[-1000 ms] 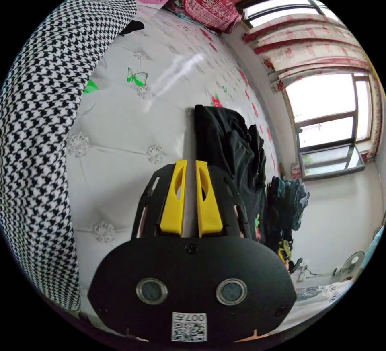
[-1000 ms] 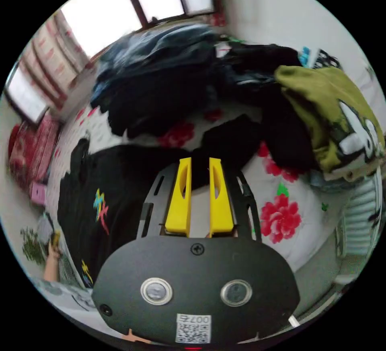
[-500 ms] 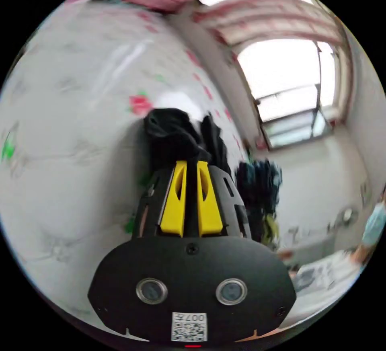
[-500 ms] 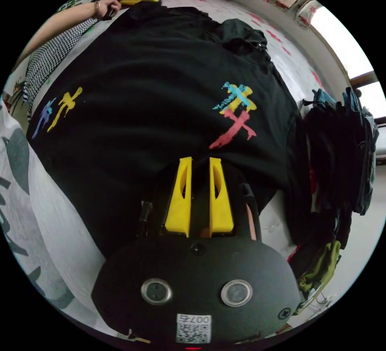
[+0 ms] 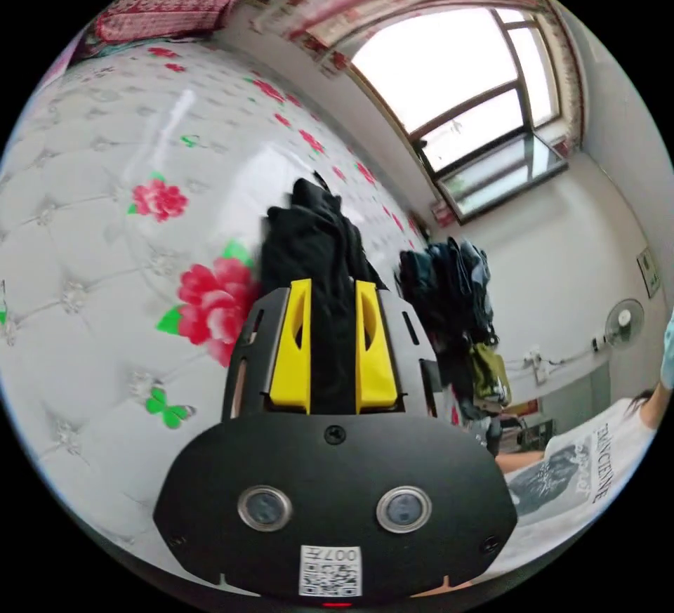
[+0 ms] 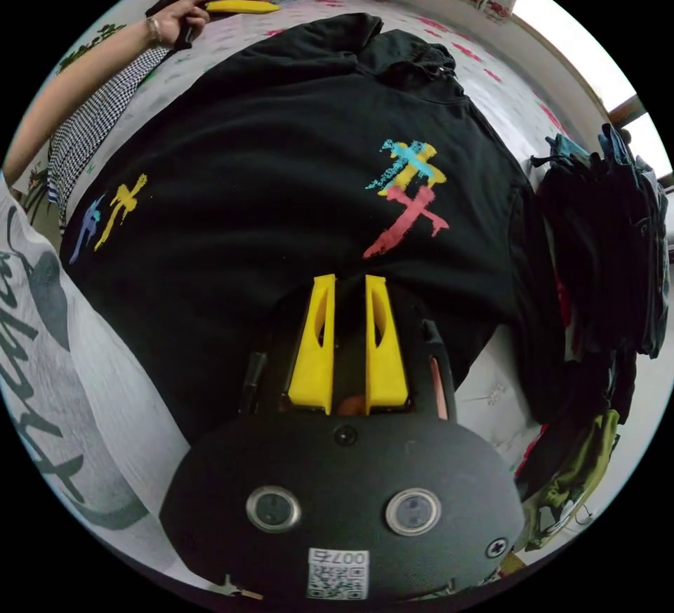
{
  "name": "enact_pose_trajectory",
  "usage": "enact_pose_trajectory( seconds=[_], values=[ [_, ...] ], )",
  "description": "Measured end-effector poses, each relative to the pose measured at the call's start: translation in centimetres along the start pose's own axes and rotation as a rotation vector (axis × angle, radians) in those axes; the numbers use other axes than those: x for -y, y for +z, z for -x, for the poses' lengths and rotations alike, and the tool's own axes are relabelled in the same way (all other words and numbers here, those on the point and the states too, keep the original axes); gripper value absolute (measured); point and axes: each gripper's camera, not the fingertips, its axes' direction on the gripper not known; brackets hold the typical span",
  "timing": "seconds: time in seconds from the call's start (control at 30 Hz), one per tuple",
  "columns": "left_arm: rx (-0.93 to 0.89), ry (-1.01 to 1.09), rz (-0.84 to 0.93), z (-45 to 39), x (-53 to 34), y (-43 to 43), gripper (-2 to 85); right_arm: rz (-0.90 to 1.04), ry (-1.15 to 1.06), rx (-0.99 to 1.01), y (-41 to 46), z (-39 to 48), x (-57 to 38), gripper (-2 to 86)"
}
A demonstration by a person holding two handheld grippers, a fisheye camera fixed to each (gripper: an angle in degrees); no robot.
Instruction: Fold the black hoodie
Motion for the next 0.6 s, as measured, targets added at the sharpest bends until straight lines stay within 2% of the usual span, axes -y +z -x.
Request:
enact_pose_trajectory(
  seconds=[0.17, 0.3, 0.37, 0.43, 0.47, 0.53, 0.6],
  values=[
    [0.012, -0.076, 0.107, 4.1, 4.6, 4.0, 14.3, -0.007, -0.008, 0.041, -0.3, -1.1, -0.4, 5.9],
    [0.017, -0.148, 0.301, 6.4, 5.6, 11.5, 8.5, -0.001, -0.008, 0.035, -0.6, -1.3, -0.4, 6.0],
    [-0.004, -0.184, 0.249, 7.1, 5.5, 11.1, 6.4, 0.006, 0.012, 0.035, -0.9, -1.6, -0.3, 5.9],
    [-0.031, -0.154, 0.123, 6.9, 5.6, 7.0, 4.9, 0.005, 0.04, 0.043, -1.1, -2.1, -0.3, 5.9],
    [-0.012, -0.129, 0.102, 6.6, 5.6, 5.7, 4.4, 0.001, 0.059, 0.052, -1.2, -2.4, -0.4, 5.9],
    [0.109, -0.063, -0.06, 5.6, 5.4, -1.8, 4.0, -0.008, 0.073, 0.062, -1.5, -2.9, -0.5, 6.0],
    [0.183, -0.109, -0.214, 6.3, 4.7, -8.6, 3.7, -0.011, 0.066, 0.064, -1.8, -3.2, -0.5, 6.0]
  ],
)
